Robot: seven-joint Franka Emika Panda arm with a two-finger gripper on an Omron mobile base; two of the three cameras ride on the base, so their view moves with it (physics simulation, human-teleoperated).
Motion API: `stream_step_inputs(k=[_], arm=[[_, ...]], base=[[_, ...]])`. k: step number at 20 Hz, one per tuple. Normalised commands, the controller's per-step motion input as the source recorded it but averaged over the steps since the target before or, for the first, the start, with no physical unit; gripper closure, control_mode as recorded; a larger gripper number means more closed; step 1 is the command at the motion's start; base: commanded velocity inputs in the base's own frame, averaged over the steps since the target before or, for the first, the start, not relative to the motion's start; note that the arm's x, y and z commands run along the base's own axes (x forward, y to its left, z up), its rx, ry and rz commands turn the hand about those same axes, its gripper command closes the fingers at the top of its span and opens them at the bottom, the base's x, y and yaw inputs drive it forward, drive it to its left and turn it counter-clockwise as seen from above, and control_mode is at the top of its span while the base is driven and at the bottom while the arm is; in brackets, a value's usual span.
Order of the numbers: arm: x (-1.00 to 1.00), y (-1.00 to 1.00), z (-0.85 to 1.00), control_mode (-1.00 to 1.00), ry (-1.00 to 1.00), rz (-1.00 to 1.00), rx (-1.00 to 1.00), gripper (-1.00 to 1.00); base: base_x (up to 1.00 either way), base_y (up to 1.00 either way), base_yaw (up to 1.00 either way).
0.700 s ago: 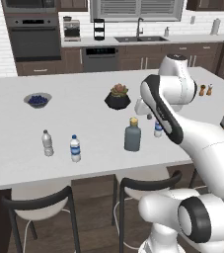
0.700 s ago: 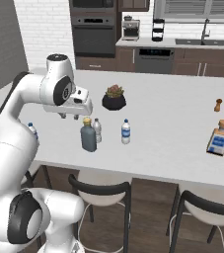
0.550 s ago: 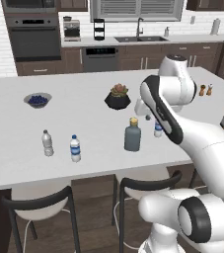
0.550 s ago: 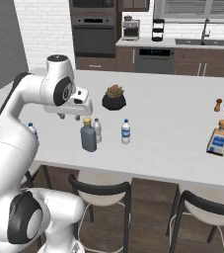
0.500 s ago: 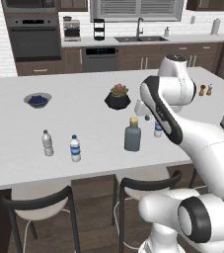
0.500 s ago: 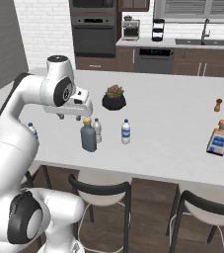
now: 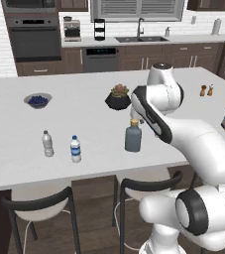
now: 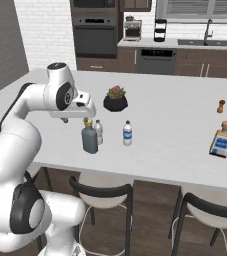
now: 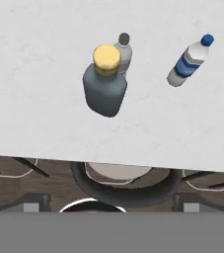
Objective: Move the plastic bottles in the middle to the plastics group, and the glass bottles in the middle to the glass group.
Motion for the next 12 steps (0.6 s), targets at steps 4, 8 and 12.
stream_step_inputs(k=[4, 8, 12], arm=[[0.58, 0.12, -0.02, -1.00, 0.00, 0.01, -0.02, -1.00], [0.47, 0.02, -0.06, -1.00, 0.00, 0.00, 0.00, -1.00], [0.56, 0.02, -0.09, -1.00, 0.00, 0.00, 0.00, -1.00]], base=[[0.00, 0.00, 0.00], [0.00, 0.00, 0.00], [0.00, 0.00, 0.00]])
